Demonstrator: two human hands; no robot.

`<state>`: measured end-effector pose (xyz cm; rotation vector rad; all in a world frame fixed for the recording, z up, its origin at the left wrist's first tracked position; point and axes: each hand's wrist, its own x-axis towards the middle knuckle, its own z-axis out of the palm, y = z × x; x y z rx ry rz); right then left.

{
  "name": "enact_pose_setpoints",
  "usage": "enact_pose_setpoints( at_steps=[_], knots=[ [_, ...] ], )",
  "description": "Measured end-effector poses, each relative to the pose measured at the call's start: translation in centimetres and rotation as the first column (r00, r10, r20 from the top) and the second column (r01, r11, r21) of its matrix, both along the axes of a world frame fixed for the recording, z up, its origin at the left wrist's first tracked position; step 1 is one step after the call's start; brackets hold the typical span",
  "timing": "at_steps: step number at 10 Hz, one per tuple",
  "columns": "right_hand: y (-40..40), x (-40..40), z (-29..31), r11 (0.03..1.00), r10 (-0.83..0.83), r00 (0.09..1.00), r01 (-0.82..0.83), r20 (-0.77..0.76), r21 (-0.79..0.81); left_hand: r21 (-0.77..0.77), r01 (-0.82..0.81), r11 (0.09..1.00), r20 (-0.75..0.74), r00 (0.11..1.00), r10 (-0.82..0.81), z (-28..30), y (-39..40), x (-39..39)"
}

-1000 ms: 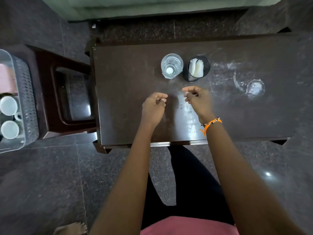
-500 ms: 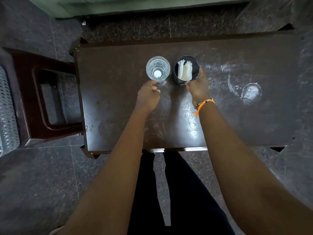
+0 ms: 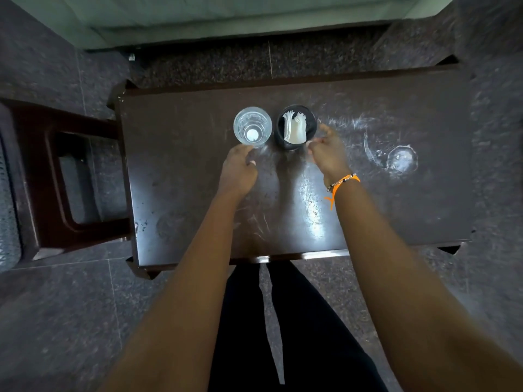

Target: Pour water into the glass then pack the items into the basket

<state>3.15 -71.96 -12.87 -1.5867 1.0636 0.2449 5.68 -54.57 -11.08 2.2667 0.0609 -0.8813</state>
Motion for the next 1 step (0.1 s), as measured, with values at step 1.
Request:
enact_pose_setpoints(
  at_steps=[1],
  knots=[
    [0.78,-0.15,3.46,0.997,0.062,0.995,-0.059,0.082,-0.048,-0.052,-0.046,0.998,0.025,0.999,0.047,2.29,0.38,0.01]
  ],
)
